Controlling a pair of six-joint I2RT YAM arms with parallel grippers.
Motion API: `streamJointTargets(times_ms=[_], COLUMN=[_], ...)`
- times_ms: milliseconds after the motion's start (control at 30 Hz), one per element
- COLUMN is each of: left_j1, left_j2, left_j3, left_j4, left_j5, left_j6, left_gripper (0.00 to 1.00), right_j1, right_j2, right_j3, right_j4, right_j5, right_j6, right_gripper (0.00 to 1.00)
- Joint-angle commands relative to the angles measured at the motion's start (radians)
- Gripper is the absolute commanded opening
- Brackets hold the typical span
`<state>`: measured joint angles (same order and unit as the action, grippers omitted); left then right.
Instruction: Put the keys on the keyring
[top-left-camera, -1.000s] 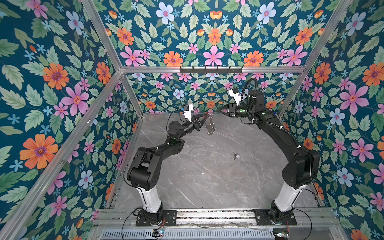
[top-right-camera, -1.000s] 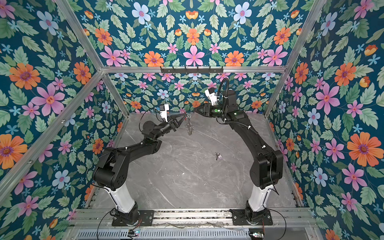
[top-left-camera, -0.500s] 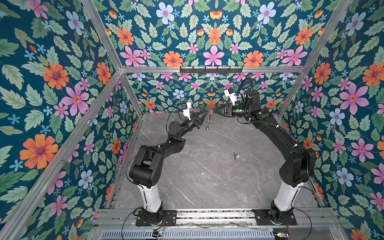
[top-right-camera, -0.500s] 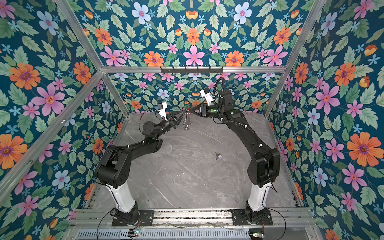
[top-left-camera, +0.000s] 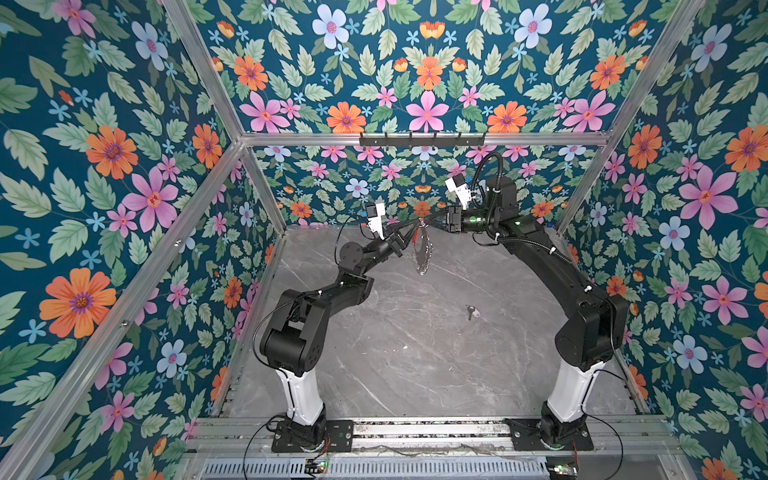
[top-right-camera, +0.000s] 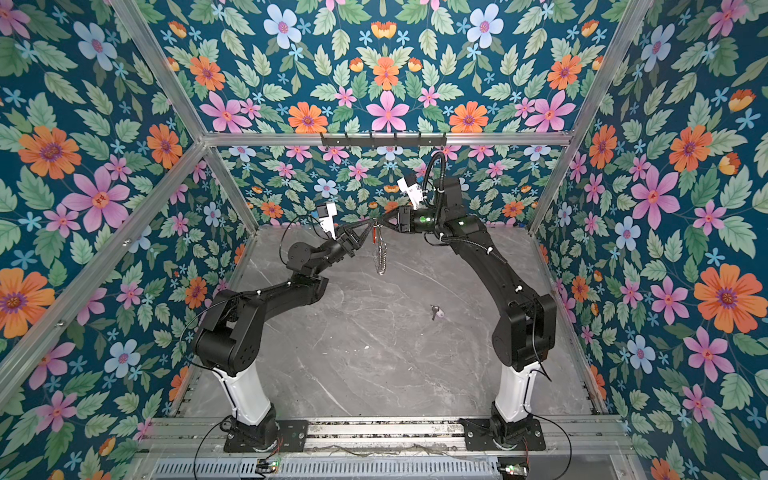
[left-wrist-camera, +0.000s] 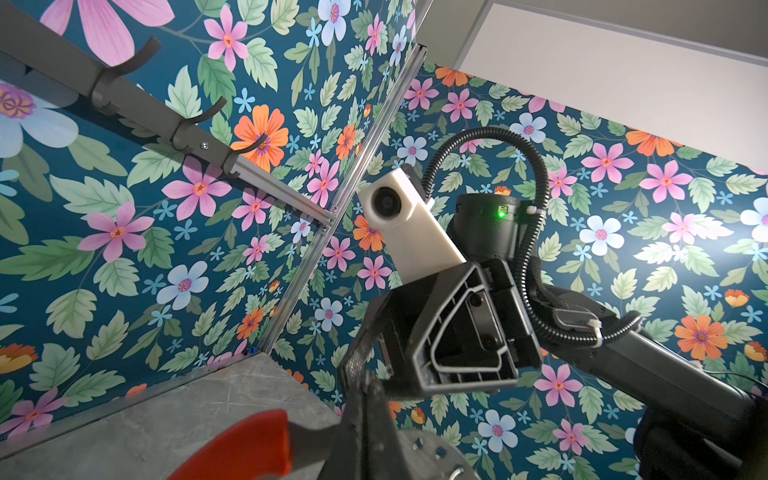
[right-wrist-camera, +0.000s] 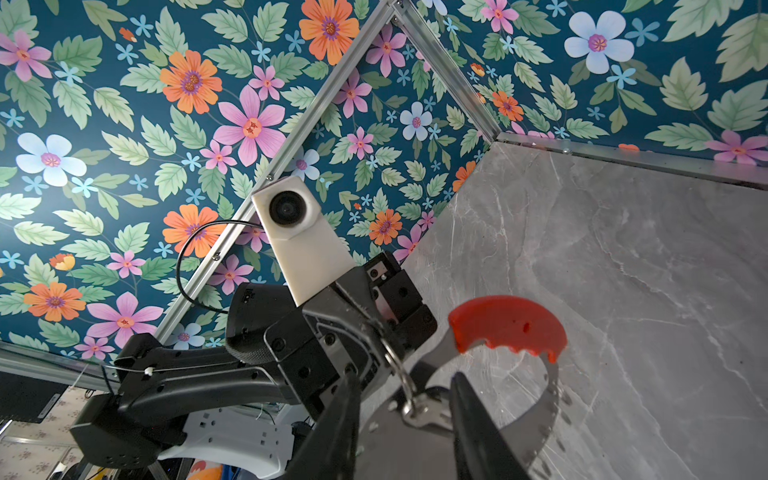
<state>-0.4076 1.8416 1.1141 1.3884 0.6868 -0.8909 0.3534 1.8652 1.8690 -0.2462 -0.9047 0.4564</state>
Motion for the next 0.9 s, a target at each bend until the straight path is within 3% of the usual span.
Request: streamJointTargets(times_ms=[0,767,867], left_j1=[0.0,-0.007,-0.007], left_j2=[-0.001,0.013,0.013], left_j3=[0.01,0.02,0.02], left_j4=[0.063,0.098,0.103], left_j5=[0.005,0.013,0.013], left_j6=[-0.014,-0.068,-0.073], left_gripper=[0.0,0.0,0.0], right_j1=[0.001,0.001,0.0], right_j2=[-0.005,0.0,0.0], right_j3=[0.005,0.021,0.024], right_j4=[-0.006,-0.002,0.001], right_j5=[0.01,0.004,0.003], right_j6=[-0.023,-0.033,-0.031], right_gripper=[0.38,0.39,0.33])
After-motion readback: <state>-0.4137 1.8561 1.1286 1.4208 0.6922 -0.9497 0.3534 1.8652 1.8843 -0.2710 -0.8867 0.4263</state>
